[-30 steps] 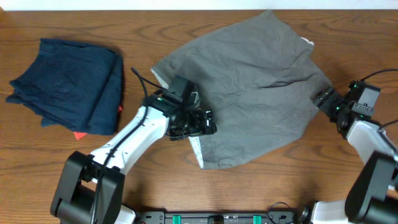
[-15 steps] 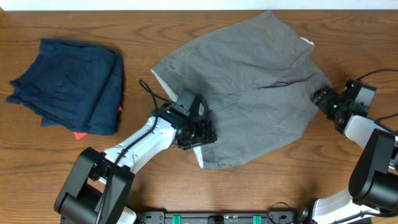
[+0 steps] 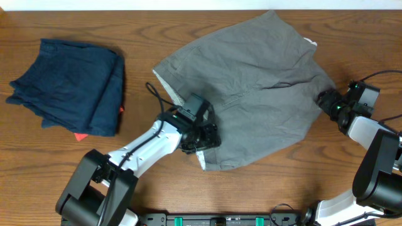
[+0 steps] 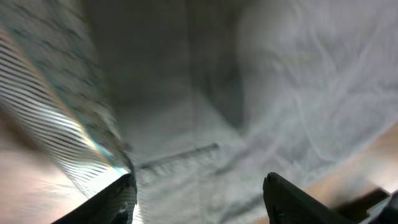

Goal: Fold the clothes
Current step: 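Pull the shorts leftward with the left gripper to flatten them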

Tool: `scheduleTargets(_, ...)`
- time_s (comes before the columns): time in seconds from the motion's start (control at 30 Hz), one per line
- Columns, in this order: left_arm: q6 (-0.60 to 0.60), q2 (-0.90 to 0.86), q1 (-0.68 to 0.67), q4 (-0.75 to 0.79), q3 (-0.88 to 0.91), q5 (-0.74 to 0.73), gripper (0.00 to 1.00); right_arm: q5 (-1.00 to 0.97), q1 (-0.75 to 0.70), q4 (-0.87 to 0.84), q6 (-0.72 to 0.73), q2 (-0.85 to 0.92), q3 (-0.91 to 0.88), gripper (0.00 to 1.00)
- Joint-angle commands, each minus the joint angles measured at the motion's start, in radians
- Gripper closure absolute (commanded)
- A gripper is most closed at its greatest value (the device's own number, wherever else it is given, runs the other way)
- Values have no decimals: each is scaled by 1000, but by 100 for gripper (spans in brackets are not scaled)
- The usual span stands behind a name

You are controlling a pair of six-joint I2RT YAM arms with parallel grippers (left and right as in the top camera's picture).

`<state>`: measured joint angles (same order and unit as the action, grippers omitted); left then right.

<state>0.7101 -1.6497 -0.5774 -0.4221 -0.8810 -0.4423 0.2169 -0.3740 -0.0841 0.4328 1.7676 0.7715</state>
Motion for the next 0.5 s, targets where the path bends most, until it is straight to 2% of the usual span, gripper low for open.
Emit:
scheduleTargets(0.0,2,-11,50,-6,7,79,33,-3,-14,22,0,18,-3,37)
scheduleTargets(0.27,3,-75,-2,23,8,103,34,-2,-14,31,0,18,-3,38)
scheduleTargets(0.3,10,-91,-8,24,8,102,38,-3,-14,33,0,18,-3,38)
scheduleTargets(0.47,9,-112,-11,35,6,33,71,-3,-14,50,0,18,-3,38)
